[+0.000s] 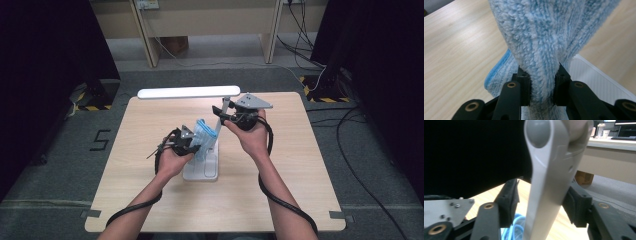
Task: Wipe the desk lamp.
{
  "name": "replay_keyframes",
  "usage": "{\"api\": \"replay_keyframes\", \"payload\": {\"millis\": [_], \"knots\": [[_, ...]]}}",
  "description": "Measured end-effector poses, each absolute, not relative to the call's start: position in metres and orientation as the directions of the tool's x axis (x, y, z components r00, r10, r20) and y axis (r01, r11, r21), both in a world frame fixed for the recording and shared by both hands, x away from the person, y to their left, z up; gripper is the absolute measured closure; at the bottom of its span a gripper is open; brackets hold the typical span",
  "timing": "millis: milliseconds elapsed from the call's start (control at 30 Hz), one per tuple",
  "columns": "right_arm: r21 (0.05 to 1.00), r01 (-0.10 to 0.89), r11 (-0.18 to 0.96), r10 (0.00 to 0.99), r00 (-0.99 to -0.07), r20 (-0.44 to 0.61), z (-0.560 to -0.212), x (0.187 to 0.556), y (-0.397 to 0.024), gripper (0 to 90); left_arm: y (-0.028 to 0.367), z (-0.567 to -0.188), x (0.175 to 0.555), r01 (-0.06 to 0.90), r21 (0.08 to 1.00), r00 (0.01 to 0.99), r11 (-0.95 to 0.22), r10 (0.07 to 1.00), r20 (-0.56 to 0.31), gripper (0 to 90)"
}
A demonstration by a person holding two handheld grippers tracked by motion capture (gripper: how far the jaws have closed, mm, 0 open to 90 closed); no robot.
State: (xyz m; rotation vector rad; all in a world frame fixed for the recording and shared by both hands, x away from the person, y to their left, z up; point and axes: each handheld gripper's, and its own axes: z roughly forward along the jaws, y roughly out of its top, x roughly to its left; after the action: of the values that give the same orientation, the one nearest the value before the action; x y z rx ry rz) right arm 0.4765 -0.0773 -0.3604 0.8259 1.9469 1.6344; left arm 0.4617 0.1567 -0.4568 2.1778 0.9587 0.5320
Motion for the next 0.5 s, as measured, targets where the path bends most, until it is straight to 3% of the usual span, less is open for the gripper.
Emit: {"api": "replay_keyframes", "payload": {"millis": [133,500], "knots": [[0.982,0.15,0.113,0.709,-0.705,0.027,-0.361,0.477,-0.079,57.6,0.155,-0.464,0.47,0.492,0.733,0.635,-0.471,0.769,0.067,71.9],[0.982,0.164,0.095,0.728,-0.684,0.044,-0.361,0.474,-0.077,59.1,0.152,-0.47,0.475,0.469,0.732,0.651,-0.494,0.753,0.091,72.0]]}}
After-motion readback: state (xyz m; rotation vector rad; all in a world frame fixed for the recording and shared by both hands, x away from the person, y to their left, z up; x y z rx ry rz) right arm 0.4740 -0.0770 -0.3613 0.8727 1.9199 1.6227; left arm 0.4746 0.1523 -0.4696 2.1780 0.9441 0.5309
